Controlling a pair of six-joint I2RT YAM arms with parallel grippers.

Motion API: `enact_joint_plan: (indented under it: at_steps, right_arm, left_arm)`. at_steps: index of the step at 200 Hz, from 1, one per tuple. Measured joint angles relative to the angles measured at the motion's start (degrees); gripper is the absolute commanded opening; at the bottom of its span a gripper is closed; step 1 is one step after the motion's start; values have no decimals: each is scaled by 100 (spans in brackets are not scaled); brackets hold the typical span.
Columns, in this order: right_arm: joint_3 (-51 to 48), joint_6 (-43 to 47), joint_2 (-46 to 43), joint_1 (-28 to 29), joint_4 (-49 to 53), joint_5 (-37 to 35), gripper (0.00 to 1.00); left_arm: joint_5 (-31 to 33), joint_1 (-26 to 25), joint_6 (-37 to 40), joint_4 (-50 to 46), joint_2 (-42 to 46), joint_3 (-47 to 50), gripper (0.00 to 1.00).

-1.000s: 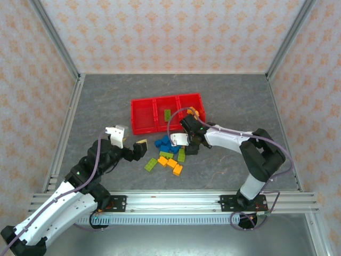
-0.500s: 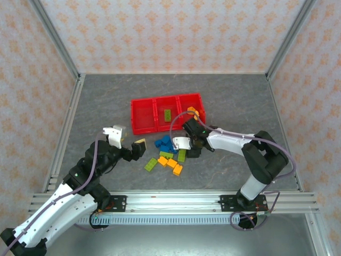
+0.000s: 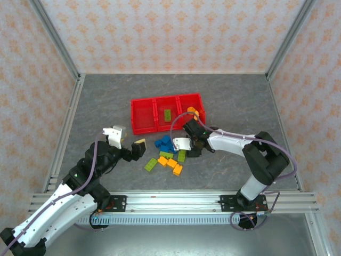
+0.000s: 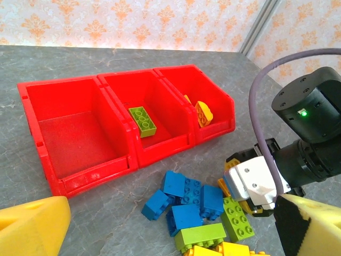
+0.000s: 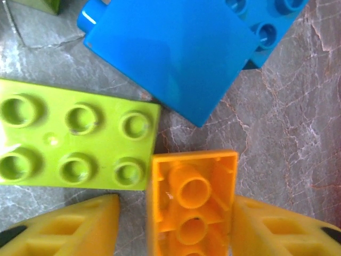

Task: Sort the legos into containers by color
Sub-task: Pick up the lego from the center of the table.

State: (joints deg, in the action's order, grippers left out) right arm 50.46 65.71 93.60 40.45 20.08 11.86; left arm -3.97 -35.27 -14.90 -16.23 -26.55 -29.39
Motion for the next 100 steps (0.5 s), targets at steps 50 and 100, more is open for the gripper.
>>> enact_joint_plan:
  at_steps: [50,100]
  right_arm:
    - [90,214,-7,22,96,-37,25]
    - [129,138,-581,0,326,-72,22]
  left_arm:
    - [46,-66,-2,-33,109,0,99]
    - [81,-76,-2,-57,109,0,99]
